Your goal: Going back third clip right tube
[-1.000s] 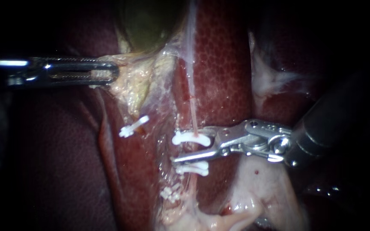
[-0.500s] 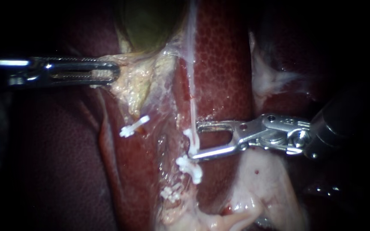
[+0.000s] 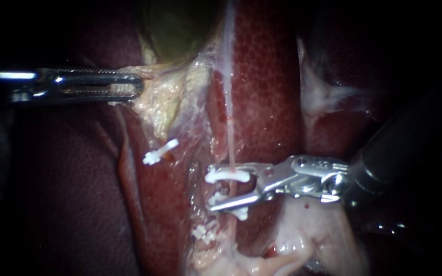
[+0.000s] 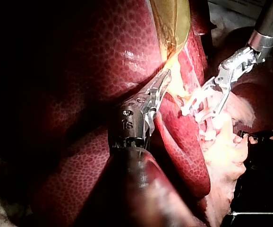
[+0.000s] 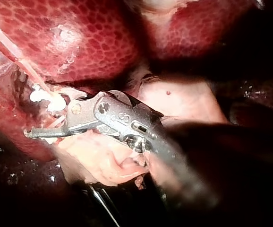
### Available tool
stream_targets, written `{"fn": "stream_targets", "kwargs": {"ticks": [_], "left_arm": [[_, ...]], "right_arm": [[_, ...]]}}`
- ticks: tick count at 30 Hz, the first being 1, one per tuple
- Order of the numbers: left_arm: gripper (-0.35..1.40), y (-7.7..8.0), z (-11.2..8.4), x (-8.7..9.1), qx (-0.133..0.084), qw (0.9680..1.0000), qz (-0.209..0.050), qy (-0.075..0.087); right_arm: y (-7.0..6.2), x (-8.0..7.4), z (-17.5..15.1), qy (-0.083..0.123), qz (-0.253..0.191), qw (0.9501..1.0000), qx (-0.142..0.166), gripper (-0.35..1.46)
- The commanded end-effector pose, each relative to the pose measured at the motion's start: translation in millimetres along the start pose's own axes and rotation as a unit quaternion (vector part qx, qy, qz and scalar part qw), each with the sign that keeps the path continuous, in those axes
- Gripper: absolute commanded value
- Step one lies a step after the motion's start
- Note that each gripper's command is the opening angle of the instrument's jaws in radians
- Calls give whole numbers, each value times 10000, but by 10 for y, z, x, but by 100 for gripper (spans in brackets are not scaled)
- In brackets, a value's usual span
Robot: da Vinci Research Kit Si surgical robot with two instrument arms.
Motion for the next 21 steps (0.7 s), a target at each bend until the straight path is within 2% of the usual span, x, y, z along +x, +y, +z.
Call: {"fn": "stream_targets", "kwargs": {"ticks": [1,5,7,9,14,21], "left_arm": [[-15,0,0,0,5,10000,-1,1],[-15,0,0,0,5,10000,0,1],[-15,0,0,0,5,10000,0,1],[-15,0,0,0,5,10000,0,1],[-15,0,0,1,5,10000,0,1],[-15,0,0,1,5,10000,0,1]], "right_arm": [[0,0,0,-6,0,10000,21,60],[3,5,-5,4,17,10000,-1,60],[7,11,-12,41,74,9999,-127,60],[15,21,-22,61,-201,9992,-343,60],[30,41,-54,112,-371,9968,-695,60],[30,46,-73,127,-378,9965,-735,60]]}}
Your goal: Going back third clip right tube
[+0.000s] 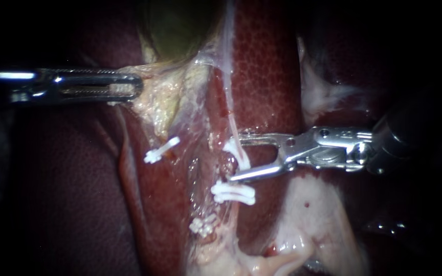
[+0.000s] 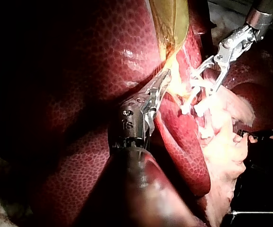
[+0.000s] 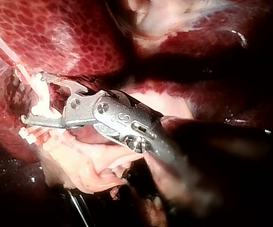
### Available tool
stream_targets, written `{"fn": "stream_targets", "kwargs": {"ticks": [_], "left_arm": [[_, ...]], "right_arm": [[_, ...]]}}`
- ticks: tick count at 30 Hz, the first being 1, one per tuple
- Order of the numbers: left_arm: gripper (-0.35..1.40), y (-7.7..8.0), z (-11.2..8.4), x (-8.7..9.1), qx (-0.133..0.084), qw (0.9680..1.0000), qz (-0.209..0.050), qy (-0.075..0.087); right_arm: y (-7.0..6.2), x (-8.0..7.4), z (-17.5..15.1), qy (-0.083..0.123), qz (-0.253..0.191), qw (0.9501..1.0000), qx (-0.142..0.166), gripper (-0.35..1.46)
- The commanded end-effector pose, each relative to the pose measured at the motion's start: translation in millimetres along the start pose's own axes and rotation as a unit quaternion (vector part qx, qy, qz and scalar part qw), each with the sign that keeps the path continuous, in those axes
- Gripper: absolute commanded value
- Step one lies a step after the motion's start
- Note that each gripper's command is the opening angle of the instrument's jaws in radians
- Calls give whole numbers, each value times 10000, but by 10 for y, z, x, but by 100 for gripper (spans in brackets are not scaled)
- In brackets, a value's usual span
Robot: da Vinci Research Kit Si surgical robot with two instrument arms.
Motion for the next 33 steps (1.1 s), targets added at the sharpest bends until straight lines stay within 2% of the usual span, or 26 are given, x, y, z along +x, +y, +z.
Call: {"fn": "stream_targets", "kwargs": {"ticks": [1,7,11,13,20,24,33], "left_arm": [[-15,0,0,0,0,10000,0,0],[-15,0,0,0,1,10000,1,1],[-15,0,0,0,-1,10000,1,0],[-15,0,0,0,-1,10000,1,0],[-15,0,1,0,-2,10000,2,-1],[-15,0,1,1,-2,10000,2,-1],[-15,0,1,0,-4,10000,1,-2]], "right_arm": [[-2,0,-1,0,-4,10000,15,60],[-14,2,-2,-12,-17,9998,186,60],[-26,-1,9,-25,36,9993,383,60],[-32,-7,19,-38,89,9986,513,60],[-54,-42,71,-128,259,9952,939,60],[-51,-45,87,-143,203,9946,1005,60],[-27,-30,78,-34,292,9982,523,60]]}}
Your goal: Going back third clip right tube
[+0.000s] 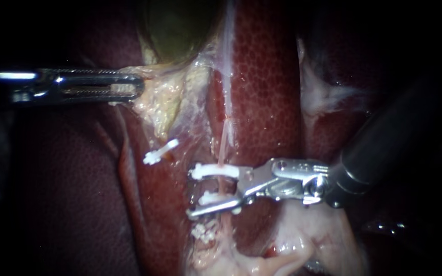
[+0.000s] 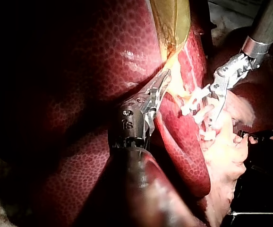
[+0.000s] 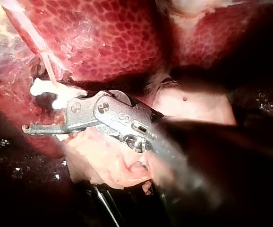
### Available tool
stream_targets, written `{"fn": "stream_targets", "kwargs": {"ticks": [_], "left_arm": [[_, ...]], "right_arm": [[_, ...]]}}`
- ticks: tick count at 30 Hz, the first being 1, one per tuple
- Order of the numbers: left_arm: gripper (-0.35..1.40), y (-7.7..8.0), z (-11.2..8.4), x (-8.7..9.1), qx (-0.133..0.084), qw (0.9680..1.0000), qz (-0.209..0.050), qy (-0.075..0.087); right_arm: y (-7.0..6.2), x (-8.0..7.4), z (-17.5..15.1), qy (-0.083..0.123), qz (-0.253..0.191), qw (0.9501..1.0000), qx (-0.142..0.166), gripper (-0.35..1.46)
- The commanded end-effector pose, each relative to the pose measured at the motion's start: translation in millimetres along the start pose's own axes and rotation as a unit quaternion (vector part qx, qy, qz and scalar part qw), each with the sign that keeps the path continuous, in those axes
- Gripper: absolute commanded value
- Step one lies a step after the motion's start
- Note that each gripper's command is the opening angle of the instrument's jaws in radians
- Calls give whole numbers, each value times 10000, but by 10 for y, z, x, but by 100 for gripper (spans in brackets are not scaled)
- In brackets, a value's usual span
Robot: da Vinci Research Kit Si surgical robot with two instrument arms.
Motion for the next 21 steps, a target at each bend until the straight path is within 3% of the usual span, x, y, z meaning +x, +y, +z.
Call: {"fn": "stream_targets", "kwargs": {"ticks": [1,10,17,21], "left_arm": [[-15,0,0,0,-2,10000,-1,0],[-15,0,0,0,-3,10000,0,0],[-15,1,-2,1,2,10000,2,1],[-15,1,-2,1,3,10000,3,2]], "right_arm": [[3,2,-3,19,10,10000,-63,60],[20,1,-22,49,50,9997,-213,60],[19,-2,-45,55,87,9997,-235,60],[18,10,-72,63,7,9995,-309,60]]}}
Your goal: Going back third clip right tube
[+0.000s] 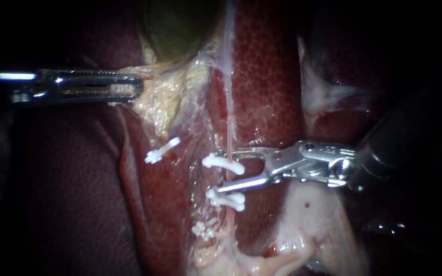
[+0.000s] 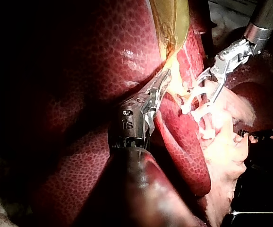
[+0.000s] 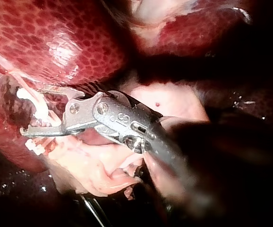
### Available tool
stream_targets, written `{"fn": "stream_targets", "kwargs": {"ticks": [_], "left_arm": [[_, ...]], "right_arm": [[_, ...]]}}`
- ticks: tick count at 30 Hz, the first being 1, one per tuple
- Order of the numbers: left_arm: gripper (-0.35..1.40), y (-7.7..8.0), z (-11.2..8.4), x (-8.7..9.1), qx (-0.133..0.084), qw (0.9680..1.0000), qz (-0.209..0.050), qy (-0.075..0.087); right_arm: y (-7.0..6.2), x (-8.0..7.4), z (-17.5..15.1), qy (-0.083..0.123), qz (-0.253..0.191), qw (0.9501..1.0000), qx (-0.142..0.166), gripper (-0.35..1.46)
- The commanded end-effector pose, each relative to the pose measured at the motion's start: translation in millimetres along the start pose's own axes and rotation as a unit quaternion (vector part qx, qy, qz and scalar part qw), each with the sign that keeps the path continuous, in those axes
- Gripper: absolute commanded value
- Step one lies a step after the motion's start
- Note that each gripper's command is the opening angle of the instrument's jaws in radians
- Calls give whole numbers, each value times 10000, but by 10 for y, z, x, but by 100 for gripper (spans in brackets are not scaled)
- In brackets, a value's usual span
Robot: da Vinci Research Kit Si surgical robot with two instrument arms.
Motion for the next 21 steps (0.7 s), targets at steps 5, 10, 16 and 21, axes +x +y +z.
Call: {"fn": "stream_targets", "kwargs": {"ticks": [5,10,16,21], "left_arm": [[-15,0,0,-1,2,10000,0,-1],[-15,0,0,-1,3,10000,0,-1],[-15,-1,1,0,-2,10000,0,-2],[-15,-1,2,2,-10,10000,5,-6]], "right_arm": [[-4,25,-41,63,-128,9999,-55,60],[-21,42,-65,80,-224,9997,-7,60],[-48,52,-66,55,-371,9991,217,60],[-58,62,-64,50,-564,9981,238,60]]}}
